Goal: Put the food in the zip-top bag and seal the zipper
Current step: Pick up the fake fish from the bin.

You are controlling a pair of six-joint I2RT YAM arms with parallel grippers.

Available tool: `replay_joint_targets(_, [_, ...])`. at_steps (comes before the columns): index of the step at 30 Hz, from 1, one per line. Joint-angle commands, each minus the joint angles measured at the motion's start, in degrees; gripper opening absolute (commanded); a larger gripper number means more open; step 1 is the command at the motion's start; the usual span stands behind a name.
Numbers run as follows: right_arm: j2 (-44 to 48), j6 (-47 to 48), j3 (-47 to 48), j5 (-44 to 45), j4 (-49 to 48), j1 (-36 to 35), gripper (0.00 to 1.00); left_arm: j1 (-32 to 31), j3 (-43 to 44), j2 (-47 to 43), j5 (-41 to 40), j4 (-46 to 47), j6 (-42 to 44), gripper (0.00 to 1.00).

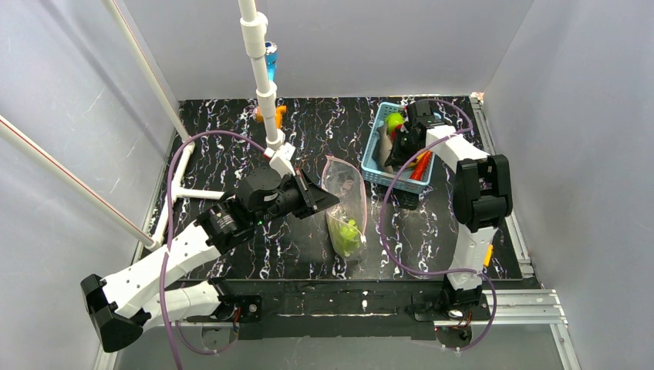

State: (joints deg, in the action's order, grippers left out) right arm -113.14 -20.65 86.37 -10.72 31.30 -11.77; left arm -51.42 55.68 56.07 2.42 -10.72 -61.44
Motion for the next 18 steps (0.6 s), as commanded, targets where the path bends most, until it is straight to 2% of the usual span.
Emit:
replay_joint_targets(1, [8.9,2.5,1.2,6.0,3.4,-0.1,0.02,0.3,2.1,0.8,-0.6,0.1,2.8,0.0])
replay_joint_targets(9, [18.1,4.8,2.3,10.0,11.7,-0.2,0.01,0.3,10.7,5.3,-6.5,-8.2,15.2,0.0])
replay_joint_targets(15, [26.7,3.8,3.6,6.2,17.7,-1.4,0.01,0.5,23.5,13.1,-4.5,-16.5,22.5,0.0])
replay_joint_targets(18, [30.2,3.9,5.3,6.2,22.7,-3.0,0.01,1.4,26.4,14.9,-3.8,-18.1,24.9,0.0])
